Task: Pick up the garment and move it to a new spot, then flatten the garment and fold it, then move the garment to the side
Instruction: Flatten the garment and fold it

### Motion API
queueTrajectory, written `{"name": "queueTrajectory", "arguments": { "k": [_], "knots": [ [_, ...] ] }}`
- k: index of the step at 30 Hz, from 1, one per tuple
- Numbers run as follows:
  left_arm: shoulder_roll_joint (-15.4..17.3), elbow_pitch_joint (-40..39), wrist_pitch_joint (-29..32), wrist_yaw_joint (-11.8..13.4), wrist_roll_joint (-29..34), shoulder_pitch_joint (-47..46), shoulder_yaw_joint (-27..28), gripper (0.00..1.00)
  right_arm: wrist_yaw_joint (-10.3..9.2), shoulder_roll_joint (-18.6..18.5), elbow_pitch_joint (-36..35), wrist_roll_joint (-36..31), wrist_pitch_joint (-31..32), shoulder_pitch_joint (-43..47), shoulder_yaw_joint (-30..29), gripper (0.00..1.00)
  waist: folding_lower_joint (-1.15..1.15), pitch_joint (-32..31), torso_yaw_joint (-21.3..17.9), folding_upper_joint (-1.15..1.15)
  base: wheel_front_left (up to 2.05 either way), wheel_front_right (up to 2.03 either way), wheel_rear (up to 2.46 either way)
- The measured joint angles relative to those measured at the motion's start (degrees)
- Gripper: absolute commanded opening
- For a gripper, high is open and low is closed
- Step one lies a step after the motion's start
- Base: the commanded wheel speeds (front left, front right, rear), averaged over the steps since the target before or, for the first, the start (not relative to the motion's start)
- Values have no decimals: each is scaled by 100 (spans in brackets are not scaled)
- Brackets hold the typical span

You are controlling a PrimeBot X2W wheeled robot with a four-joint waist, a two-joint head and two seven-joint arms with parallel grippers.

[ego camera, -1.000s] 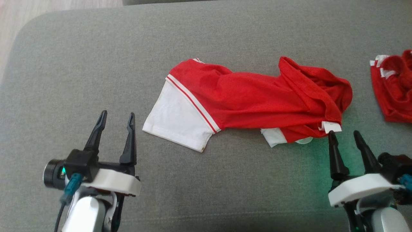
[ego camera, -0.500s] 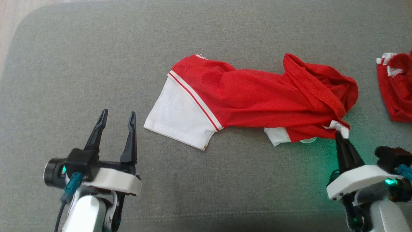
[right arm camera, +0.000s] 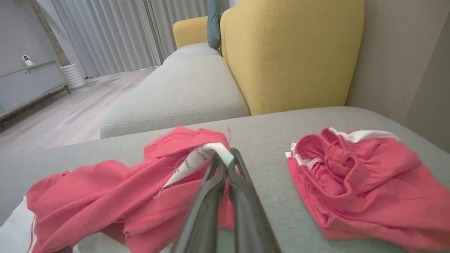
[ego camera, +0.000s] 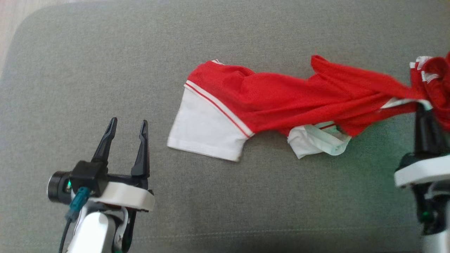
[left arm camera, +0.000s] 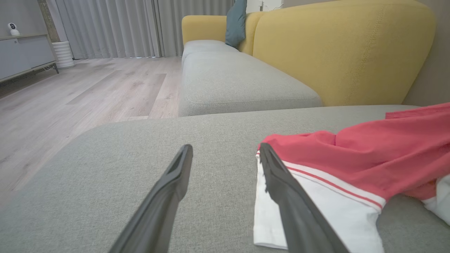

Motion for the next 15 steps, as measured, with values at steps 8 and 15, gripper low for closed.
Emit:
{"name": "queueTrajectory", "arguments": {
  "k": [8,15],
  "knots": [
    [-27,-8,0,-8,0,-119,2,100,0,-554,-159,219,589,-388,-51,0,0,85,54,0,0,0,0],
    [-56,-16,0,-79,1,-247,1,100,0,-916,647,458,870,-1204,539,0,0,293,116,0,0,0,0]
  ]
}}
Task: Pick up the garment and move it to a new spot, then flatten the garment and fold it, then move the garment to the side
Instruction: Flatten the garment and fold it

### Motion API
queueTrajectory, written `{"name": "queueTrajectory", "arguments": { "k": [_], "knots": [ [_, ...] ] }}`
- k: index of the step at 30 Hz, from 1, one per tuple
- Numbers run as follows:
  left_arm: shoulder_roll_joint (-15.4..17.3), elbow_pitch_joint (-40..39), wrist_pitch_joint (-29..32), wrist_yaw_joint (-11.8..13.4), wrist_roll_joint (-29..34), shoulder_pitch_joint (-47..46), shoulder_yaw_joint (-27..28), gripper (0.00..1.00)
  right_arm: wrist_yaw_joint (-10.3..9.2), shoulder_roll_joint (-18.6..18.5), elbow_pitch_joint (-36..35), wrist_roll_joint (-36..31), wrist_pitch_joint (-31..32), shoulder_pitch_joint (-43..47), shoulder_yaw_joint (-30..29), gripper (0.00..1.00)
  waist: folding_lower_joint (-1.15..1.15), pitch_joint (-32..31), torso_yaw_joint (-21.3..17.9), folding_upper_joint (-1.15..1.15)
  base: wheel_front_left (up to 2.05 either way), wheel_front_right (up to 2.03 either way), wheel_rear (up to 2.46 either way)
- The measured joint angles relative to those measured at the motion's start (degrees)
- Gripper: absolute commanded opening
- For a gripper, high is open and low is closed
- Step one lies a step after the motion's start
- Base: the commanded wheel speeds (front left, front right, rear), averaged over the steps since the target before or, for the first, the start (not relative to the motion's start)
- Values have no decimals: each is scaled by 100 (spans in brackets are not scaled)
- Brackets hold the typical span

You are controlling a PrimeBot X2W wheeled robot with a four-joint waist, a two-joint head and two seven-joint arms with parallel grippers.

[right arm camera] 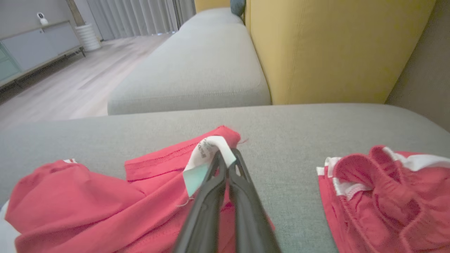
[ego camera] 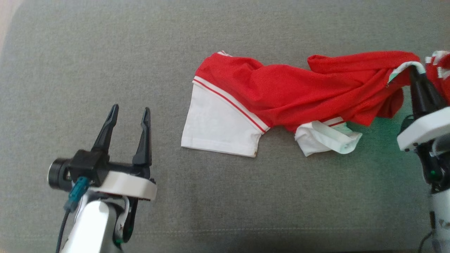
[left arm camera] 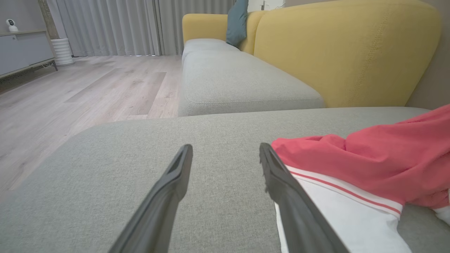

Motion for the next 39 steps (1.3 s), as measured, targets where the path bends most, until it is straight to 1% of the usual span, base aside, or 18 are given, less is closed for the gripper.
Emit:
{"name": "queueTrajectory", "arguments": {
  "k": [2,3,7,8,9,10,11,14,18,21,22,26,30,33,39],
  "knots": [
    [-12,1,0,-30,3,-87,-5,100,0,-107,380,54,27,-184,174,0,0,59,43,0,0,0,0],
    [-29,3,0,-57,4,-135,-9,100,0,-147,724,121,19,-292,294,0,0,113,88,0,0,0,0],
    [-82,15,-1,-78,5,-176,-13,100,0,-147,1277,174,-191,-311,381,0,0,179,165,0,0,0,0],
    [-96,18,-1,-79,5,-176,-13,100,0,-141,1361,175,-270,-310,379,5,0,184,168,0,0,0,0],
    [-105,20,0,-80,8,-176,-13,100,0,-129,1425,178,-382,-309,364,44,0,183,163,0,0,0,0],
    [-109,21,-1,-80,13,-176,-12,100,0,-107,1471,182,-497,-307,307,92,0,178,152,0,0,0,0],
    [-110,22,-1,-81,13,-176,-9,100,0,-73,1521,176,-594,-302,211,100,0,171,137,0,0,0,0],
    [-110,34,-1,-118,36,-175,5,100,0,56,1582,85,-902,-192,-60,100,0,130,75,0,0,0,0],
    [-109,60,-1,-123,58,-169,18,100,0,229,1518,-3,-1226,88,-282,100,0,47,11,0,0,0,0],
    [-107,73,-1,-123,59,-151,25,100,0,312,1216,-115,-1483,334,-322,100,0,-45,-25,0,0,0,0],
    [-107,73,-1,-123,59,-151,25,100,0,312,1216,-115,-1483,334,-322,100,0,-45,-25,0,0,0,0],
    [-101,87,-1,-122,65,-5,34,100,0,481,510,-470,-1753,639,-299,100,0,-198,-73,0,0,0,0],
    [-76,85,-1,-119,122,170,38,100,0,686,-191,-821,-1796,992,-211,100,0,-354,-106,0,0,0,0],
    [-58,85,-1,-114,124,209,36,100,0,832,-590,-948,-1725,1313,-99,100,0,-458,-122,0,0,0,0],
    [-29,64,-1,-86,151,261,33,100,0,1040,-1048,-969,-1530,1819,96,100,0,-562,-140,0,0,0,0]
  ]
}}
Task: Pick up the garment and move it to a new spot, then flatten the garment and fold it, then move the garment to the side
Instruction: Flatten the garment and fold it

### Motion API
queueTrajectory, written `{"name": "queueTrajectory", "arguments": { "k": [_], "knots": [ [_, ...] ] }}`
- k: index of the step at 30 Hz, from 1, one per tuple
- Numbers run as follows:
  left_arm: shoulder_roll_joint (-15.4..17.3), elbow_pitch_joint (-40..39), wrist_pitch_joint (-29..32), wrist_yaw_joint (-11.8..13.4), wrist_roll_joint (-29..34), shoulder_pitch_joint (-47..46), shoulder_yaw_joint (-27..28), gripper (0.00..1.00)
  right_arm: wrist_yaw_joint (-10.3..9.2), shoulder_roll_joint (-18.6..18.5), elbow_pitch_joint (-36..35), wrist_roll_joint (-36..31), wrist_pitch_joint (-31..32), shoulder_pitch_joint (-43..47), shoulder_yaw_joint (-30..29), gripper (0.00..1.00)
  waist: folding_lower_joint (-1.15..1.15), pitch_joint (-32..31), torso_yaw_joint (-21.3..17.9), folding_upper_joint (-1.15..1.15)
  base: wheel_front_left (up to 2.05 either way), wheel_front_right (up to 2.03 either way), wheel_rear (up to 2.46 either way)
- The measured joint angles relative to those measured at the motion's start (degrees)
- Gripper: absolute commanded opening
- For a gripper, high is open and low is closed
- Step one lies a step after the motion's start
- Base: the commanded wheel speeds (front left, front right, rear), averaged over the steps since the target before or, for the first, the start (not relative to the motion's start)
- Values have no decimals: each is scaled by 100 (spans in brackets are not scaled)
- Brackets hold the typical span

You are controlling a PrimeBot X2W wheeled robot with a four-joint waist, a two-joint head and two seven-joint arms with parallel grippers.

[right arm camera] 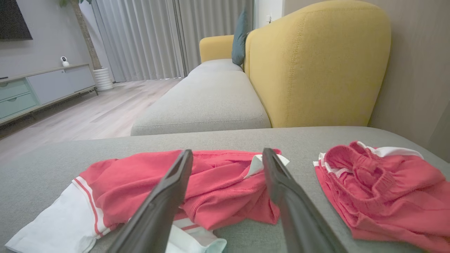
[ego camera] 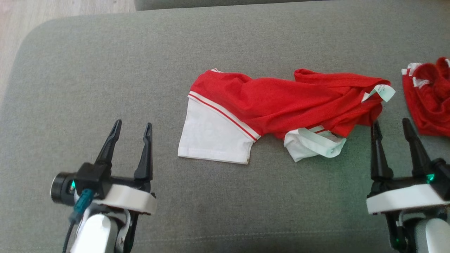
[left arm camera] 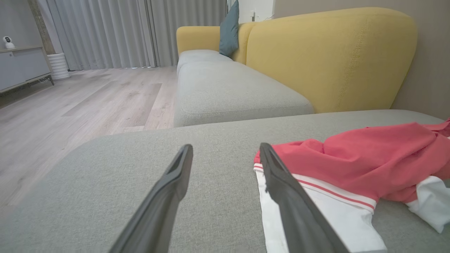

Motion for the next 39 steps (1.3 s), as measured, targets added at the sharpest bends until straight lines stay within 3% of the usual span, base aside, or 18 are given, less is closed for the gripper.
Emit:
{"name": "queueTrajectory", "arguments": {
  "k": [18,21,28,39],
  "knots": [
    [56,-7,2,70,-3,53,-59,100,0,79,-181,0,138,73,7,100,0,34,-15,0,0,0,0],
    [58,3,121,-24,-3,21,-237,100,0,80,-188,19,140,73,19,100,0,78,-9,0,0,0,0],
    [-130,740,958,-421,-222,-469,-643,100,0,81,-176,71,143,43,178,100,0,311,-81,0,0,0,0],
    [-224,1791,1886,-500,-631,-902,-678,100,0,81,-56,169,136,1,186,100,0,498,-266,0,0,0,0]
  ]
}}
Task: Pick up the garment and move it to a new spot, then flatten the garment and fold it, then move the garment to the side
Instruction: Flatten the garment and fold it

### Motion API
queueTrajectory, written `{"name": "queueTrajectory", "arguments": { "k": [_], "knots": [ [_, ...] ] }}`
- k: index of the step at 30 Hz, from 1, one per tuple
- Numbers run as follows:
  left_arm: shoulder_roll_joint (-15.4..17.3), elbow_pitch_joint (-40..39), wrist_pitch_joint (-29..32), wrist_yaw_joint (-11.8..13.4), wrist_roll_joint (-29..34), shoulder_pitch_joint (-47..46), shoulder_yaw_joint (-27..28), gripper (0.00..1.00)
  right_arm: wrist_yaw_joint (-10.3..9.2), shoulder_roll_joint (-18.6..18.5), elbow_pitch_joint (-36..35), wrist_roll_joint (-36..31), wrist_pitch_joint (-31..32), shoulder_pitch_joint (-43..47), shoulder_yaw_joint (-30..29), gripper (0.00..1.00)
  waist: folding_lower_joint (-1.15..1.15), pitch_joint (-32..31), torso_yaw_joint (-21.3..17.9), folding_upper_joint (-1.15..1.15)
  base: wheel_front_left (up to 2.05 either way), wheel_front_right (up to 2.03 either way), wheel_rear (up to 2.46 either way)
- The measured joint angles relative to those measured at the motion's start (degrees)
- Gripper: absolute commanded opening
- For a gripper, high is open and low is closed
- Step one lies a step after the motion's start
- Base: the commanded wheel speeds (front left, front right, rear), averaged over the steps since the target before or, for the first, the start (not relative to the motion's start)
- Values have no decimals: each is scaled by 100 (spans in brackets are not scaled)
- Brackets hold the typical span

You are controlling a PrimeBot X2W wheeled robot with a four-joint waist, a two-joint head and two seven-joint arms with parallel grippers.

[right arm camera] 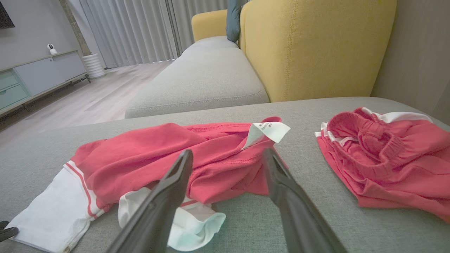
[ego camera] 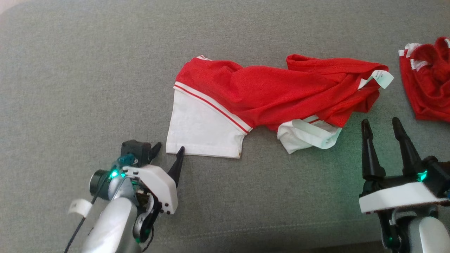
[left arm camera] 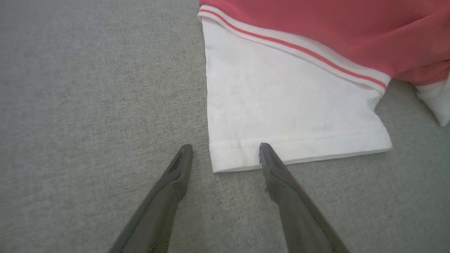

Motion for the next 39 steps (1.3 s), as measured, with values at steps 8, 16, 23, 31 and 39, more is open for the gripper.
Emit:
{"name": "queueTrajectory", "arguments": {
  "k": [8,16,23,31,39],
  "knots": [
    [-5,137,344,-138,-140,-151,-8,0,0,0,37,49,9,-82,-25,100,0,2,-18,0,0,0,0],
    [54,42,308,-91,-138,-149,-30,0,0,-300,495,138,458,-558,-542,100,0,102,-28,0,0,0,0],
    [66,-131,236,-83,-137,-194,-78,0,0,-1009,1294,595,1066,-1845,-758,100,0,289,79,0,0,0,0],
    [56,-241,177,-85,-137,-279,-175,0,0,-1346,2264,1021,1926,-2458,-164,100,0,440,249,0,0,0,0],
    [58,-249,94,-34,-137,-297,-211,0,0,-1583,2432,1340,2119,-2643,322,92,0,481,295,0,0,0,0]
  ]
}}
